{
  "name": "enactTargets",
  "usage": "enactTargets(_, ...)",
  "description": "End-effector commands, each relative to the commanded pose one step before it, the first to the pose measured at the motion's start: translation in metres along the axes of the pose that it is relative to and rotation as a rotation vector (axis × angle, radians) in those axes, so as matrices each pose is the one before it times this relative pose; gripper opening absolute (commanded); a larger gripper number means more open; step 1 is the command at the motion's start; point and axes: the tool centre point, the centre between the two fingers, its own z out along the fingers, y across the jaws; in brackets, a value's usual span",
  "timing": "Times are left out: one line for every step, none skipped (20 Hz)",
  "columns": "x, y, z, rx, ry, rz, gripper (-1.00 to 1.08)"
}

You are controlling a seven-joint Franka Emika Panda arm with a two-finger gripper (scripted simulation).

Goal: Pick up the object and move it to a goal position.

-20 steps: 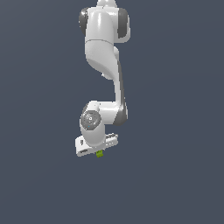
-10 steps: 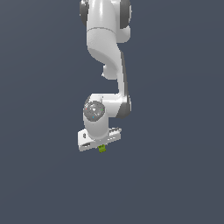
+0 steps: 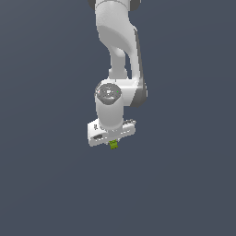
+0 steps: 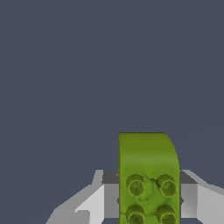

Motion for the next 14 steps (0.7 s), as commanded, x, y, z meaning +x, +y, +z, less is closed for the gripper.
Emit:
enactTargets(-0.00497,-0.00898,-0.01481,-0.00015,-0.00014,0.00027,-1.00)
enactTargets(-0.00150,-0.00307,-0.00512,0.00000,0.00000,0.00000,-1.00)
enactTargets(-0.00137,-0.00282,-0.00472,0.00000,0.00000,0.00000,-1.00)
enactTargets(-0.00125,-0.00257,-0.00430,0.00000,0.00000,0.00000,-1.00)
enactTargets(-0.00111,-0.00231,-0.00388,0.00000,0.00000,0.00000,-1.00)
enactTargets(-0.00097,-0.00205,-0.00346,0.00000,0.00000,0.00000,-1.00)
enactTargets(-0.00082,-0.00179,-0.00303,0.00000,0.00000,0.00000,-1.00)
enactTargets(-0.00066,-0.00153,-0.00261,0.00000,0.00000,0.00000,-1.00)
enactTargets(-0.00050,-0.00126,-0.00218,0.00000,0.00000,0.00000,-1.00)
enactTargets(-0.00033,-0.00100,-0.00176,0.00000,0.00000,0.00000,-1.00)
enactTargets(-0.00016,-0.00073,-0.00134,0.00000,0.00000,0.00000,-1.00)
enactTargets(0.00001,-0.00047,-0.00092,0.00000,0.00000,0.00000,-1.00)
enactTargets(0.00018,-0.00020,-0.00049,0.00000,0.00000,0.00000,-1.00)
enactTargets(0.00014,0.00000,-0.00009,0.00000,0.00000,0.00000,-1.00)
